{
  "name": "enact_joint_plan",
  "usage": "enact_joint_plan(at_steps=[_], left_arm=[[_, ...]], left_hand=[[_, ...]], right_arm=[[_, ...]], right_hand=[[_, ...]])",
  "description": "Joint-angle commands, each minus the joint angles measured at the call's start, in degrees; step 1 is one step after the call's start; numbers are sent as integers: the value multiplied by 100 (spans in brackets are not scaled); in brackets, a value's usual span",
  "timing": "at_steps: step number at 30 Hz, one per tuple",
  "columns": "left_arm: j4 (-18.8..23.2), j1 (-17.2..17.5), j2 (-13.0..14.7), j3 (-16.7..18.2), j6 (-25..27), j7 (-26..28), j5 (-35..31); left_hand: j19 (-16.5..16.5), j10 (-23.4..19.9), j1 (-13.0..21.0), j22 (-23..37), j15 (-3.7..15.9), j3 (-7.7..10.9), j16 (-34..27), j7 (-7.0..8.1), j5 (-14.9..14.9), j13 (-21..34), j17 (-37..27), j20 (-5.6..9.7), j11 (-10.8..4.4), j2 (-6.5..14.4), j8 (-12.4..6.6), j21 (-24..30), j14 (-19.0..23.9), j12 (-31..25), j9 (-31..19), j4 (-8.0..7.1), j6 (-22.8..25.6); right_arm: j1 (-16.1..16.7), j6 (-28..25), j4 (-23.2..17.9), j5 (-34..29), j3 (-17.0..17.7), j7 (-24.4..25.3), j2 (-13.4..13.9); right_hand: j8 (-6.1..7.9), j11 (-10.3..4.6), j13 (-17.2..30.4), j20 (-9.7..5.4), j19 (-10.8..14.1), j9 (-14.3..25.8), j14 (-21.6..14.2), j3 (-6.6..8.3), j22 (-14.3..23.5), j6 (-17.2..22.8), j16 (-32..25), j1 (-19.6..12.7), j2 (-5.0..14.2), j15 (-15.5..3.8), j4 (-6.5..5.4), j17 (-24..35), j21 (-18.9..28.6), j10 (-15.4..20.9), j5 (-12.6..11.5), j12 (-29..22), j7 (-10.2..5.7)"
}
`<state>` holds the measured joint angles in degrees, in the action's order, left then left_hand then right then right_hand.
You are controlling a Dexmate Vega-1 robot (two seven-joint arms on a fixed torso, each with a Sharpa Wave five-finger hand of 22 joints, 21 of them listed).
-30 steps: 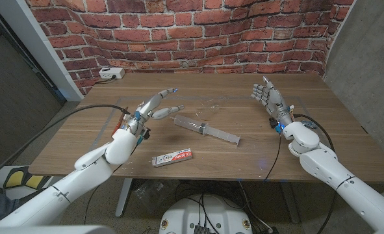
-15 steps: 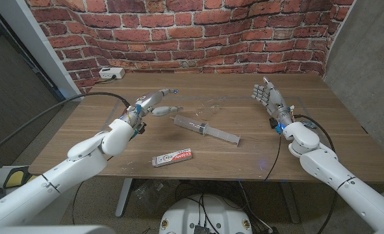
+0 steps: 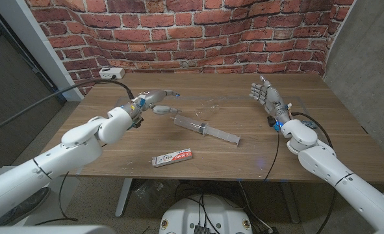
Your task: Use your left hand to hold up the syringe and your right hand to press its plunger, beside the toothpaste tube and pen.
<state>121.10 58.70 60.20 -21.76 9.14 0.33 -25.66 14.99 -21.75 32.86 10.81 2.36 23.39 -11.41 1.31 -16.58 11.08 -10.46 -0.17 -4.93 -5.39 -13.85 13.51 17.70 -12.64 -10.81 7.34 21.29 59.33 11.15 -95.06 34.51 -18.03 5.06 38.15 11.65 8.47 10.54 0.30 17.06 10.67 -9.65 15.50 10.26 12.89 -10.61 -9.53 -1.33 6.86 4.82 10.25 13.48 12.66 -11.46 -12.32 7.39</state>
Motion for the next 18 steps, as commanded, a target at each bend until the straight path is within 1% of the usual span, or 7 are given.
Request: enact_joint_plan(at_steps=[1,3,5,6,12,15,18], left_arm=[[147,-540,288,-277,22,-961,-281],[138,-677,300,-348,-43,-1119,-363],[127,-719,298,-363,-85,-1169,-383],[97,-832,300,-409,-166,-1293,-406],[-90,-1178,244,-523,-527,-1678,-340],[-137,-1382,196,-659,-619,-1959,-473],[-167,-1536,157,-771,-691,-2205,-620]], left_hand=[[66,-88,49,10,162,-31,-17,-12,1,19,-11,9,-24,-25,-11,53,61,-40,-16,19,77],[73,-69,65,9,168,-31,-13,-3,0,19,-10,26,-34,-30,8,53,63,-27,-17,25,45],[73,-47,81,8,168,-31,-9,-7,-2,19,-8,33,-40,-35,35,50,64,-12,-17,31,-7],[78,-39,92,7,171,-31,-2,-1,-3,19,-8,31,-46,-38,50,50,55,-6,-18,35,-36],[99,6,165,4,193,-27,11,-2,-15,20,-2,59,-81,-59,99,48,53,25,-19,68,-126],[109,33,211,1,206,-25,20,-19,-23,21,0,76,-55,-77,117,47,45,41,-20,90,-160],[119,47,258,-1,211,-26,29,-18,-32,22,3,96,-66,-102,131,45,35,51,-21,114,-185]], right_arm=[[-100,-66,14,3,-51,-43,0],[-94,-71,-4,11,-50,-13,-19],[-93,-63,-4,5,-55,-19,-18],[-78,-55,-16,-10,-57,-5,-15],[-26,-86,-62,2,-45,50,-9],[-10,-108,-86,22,-38,77,-16],[-9,-71,-77,0,-41,82,-26]], right_hand=[[-19,36,9,18,27,19,-27,20,26,43,-11,-52,2,15,22,17,-2,1,21,17,-24],[-19,38,9,20,27,19,-29,21,26,43,-12,-55,4,14,24,17,-3,2,21,16,-20],[-20,38,9,23,27,19,-33,23,26,44,-12,-60,8,12,27,17,-5,5,22,15,-26],[-20,35,9,24,28,19,-33,25,27,45,-11,-64,11,16,29,17,-6,3,23,16,-26],[-21,32,9,27,33,19,-33,30,27,48,-8,-77,20,18,38,17,-9,8,25,15,-26],[-21,32,9,30,40,19,-36,36,27,51,-8,-88,30,13,44,17,-9,5,25,16,-28],[-22,34,9,32,42,19,-36,41,28,50,-7,-97,38,14,48,17,-10,3,25,18,-30]])
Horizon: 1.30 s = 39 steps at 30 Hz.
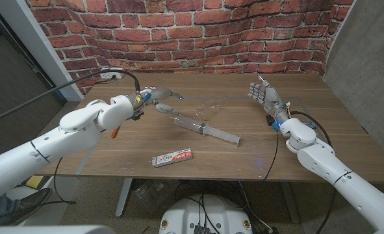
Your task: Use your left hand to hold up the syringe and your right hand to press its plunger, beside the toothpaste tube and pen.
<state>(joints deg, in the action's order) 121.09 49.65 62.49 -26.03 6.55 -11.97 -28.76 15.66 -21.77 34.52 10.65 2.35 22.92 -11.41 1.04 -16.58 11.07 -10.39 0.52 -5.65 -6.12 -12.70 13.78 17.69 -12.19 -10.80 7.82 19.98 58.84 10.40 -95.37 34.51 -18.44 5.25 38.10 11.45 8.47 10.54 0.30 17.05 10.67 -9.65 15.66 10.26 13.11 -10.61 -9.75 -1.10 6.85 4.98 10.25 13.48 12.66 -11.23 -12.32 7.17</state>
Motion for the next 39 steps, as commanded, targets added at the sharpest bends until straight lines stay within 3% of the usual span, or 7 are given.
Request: enact_joint_plan(at_steps=[1,13,19,39], left_arm=[[-170,-668,-83,-372,-444,-1047,-354],[-412,-882,-305,-506,-690,-1339,-411],[-460,-888,-400,-586,-719,-1328,-567],[-1203,-1109,-918,-910,-1084,-1060,-508]], left_hand=[[54,56,104,14,216,21,34,6,-34,23,-3,31,6,-36,21,18,25,10,-22,71,-65],[100,23,276,7,267,16,31,45,-68,25,4,105,-16,-115,20,16,63,9,-27,138,-40],[133,2,340,6,280,27,26,53,-81,26,4,124,-20,-113,16,23,90,5,-29,148,-21],[259,-160,468,7,281,19,-9,61,-121,31,-4,125,-25,-119,-15,48,249,-29,-34,112,124]], right_arm=[[42,2,-49,13,5,67,-28],[32,50,27,49,9,25,-59],[32,90,80,75,8,-46,-55],[42,4,85,146,35,-83,9]], right_hand=[[-2,34,9,34,42,19,-38,27,28,28,-7,-78,18,15,34,17,-11,4,3,17,-7],[-5,32,9,32,53,19,-46,46,29,31,-4,-120,48,10,58,16,-17,5,8,18,-5],[-7,29,9,32,60,19,-54,52,29,31,-4,-136,56,23,70,16,-20,1,12,20,-4],[-4,39,9,27,82,20,-80,51,31,52,-6,-156,61,19,92,19,-27,25,26,13,6]])
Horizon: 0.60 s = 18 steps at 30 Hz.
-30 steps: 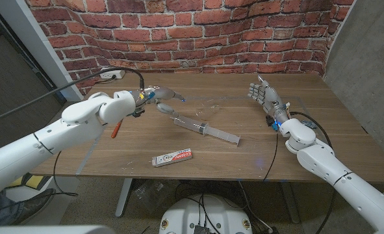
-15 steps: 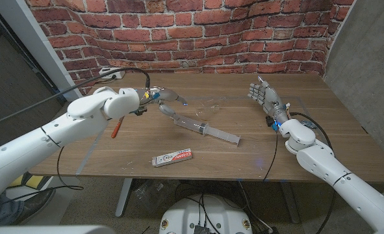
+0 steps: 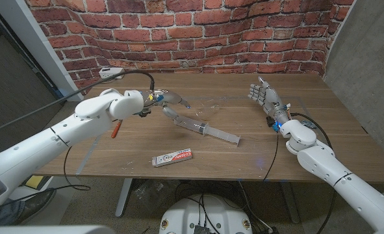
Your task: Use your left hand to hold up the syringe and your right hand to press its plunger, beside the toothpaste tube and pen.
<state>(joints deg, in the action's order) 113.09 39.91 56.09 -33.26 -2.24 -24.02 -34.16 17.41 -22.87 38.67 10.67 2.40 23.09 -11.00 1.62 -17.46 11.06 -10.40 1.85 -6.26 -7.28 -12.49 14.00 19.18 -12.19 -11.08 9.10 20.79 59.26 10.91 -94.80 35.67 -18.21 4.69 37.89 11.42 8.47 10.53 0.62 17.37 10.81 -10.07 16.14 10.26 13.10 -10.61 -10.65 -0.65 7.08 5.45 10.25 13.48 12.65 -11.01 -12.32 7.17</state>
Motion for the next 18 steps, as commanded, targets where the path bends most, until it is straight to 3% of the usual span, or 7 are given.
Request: enact_joint_plan(at_steps=[1,13,18], left_arm=[[-449,-177,-312,-236,-207,113,-3],[-826,-480,-523,-557,-338,-86,-130],[-875,-579,-584,-672,-333,-92,-369]], left_hand=[[87,-63,54,5,275,0,-50,-1,-34,32,-3,-9,27,-3,-37,26,105,-33,-6,-18,50],[116,-88,38,7,274,-19,-57,-19,-44,33,-11,-22,36,7,-40,29,154,-28,-8,-60,87],[508,-170,150,25,316,-2,-135,-14,-78,34,-23,-53,-4,60,-30,174,482,-23,-9,-80,135]], right_arm=[[-7,-42,41,28,7,-37,28],[-56,-40,107,36,-21,-67,-2],[-45,-36,111,52,-7,-53,-5]], right_hand=[[-1,42,10,-2,51,6,-38,3,31,53,-6,-64,16,-3,45,19,-27,29,5,12,3],[5,45,10,2,53,6,-47,-6,32,78,-8,-53,14,-6,45,25,-34,39,13,10,6],[4,42,11,5,56,6,-50,-9,33,81,-8,-50,14,-7,46,26,-36,41,15,9,8]])
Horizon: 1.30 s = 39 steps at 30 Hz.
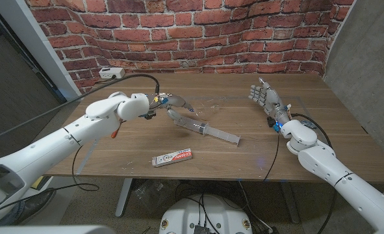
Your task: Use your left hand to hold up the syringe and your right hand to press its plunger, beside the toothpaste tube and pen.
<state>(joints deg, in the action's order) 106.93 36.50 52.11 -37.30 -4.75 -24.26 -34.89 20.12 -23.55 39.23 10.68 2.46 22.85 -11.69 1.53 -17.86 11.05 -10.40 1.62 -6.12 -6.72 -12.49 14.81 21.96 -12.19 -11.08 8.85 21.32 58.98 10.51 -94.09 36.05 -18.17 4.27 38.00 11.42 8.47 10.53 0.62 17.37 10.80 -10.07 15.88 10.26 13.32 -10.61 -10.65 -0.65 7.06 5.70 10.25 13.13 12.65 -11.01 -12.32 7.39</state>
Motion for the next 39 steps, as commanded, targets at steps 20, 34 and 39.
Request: enact_joint_plan(at_steps=[20,34,39], left_arm=[[-675,-225,-372,-418,-110,142,-159],[-651,-194,-405,-591,-37,406,-613],[-612,-189,-413,-637,-47,539,-841]], left_hand=[[187,-143,175,31,300,29,-16,-12,-50,35,-24,-44,30,24,-33,65,186,-9,-10,-60,141],[212,-266,247,29,305,42,-24,20,-56,36,-23,-37,7,47,-66,66,282,-31,-10,-63,269],[241,-300,268,29,320,45,-29,30,-57,36,-23,-22,-8,51,-72,74,320,-35,-10,-63,300]], right_arm=[[9,-1,55,25,7,1,-1],[-64,30,209,66,-23,-97,-44],[-71,57,248,85,-18,-127,-52]], right_hand=[[2,46,12,4,69,8,-69,7,34,69,-10,-42,15,3,27,30,-8,64,23,2,-23],[-2,53,12,-6,83,9,-87,4,34,71,-12,-43,18,-9,34,31,-11,80,26,-1,-25],[-2,48,13,-8,91,9,-89,2,34,75,-11,-43,18,-12,37,32,-12,82,27,-1,-27]])
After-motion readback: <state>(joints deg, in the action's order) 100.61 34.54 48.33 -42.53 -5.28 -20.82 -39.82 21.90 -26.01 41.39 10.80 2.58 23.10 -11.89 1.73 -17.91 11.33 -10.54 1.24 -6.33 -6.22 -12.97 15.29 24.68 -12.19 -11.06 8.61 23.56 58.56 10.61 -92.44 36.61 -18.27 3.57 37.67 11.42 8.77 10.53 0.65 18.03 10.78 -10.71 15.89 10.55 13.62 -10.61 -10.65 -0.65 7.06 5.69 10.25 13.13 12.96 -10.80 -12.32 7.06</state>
